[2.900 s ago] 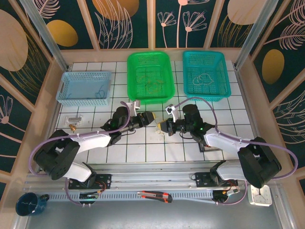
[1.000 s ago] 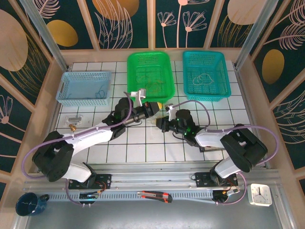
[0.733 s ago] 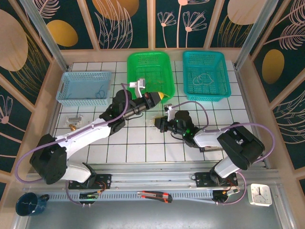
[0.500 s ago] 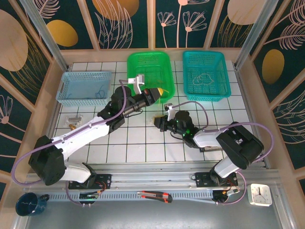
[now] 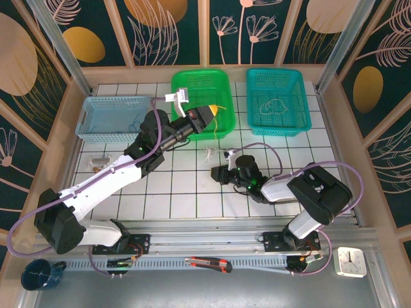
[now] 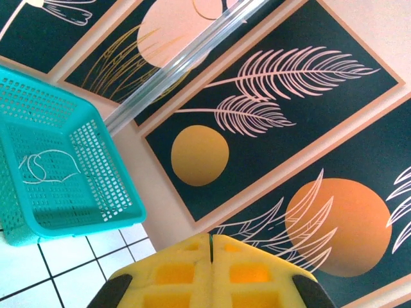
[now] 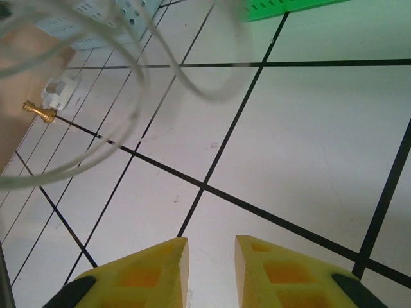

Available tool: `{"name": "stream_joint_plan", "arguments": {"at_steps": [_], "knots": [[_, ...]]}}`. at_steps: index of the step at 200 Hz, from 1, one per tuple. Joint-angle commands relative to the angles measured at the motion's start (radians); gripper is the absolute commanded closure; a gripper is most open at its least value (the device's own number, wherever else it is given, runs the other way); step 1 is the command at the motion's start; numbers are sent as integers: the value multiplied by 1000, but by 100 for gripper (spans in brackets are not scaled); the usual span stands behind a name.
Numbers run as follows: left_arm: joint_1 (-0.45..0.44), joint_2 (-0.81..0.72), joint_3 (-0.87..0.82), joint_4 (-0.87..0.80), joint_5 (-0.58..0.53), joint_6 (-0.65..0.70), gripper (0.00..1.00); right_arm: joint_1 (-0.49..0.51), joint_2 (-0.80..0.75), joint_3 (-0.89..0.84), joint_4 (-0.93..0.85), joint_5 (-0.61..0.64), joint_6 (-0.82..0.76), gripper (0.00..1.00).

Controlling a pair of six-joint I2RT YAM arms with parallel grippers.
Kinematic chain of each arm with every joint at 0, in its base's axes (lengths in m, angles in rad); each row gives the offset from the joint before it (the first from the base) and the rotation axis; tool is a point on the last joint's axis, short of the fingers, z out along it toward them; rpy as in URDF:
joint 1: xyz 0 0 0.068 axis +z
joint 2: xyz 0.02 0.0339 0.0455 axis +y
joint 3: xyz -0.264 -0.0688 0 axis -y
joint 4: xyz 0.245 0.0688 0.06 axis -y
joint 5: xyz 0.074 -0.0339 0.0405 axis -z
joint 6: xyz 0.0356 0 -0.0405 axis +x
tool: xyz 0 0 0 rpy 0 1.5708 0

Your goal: Untangle the cables

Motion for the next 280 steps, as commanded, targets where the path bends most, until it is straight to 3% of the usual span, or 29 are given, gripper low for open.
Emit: {"name": "stream_joint_plan", "arguments": {"at_steps": [1,57,117,229,280], "knots": [[-5,-10,27,14,-15,27,100,13,-47,-12,-34,12,-4,73],[-5,-4,26,18,-11,29,100,45,-238,-33,-184,55,-47,52],[-5,-4,26,23,-5,26,100,46,-396,4,-290,128,-78,40],[-4,-19,12,58,3,-9,100,64,-123,155,-99,122,-83,35],[-4,-26,-14,97,9,-42,100,64,-83,159,-57,151,-67,33]]}}
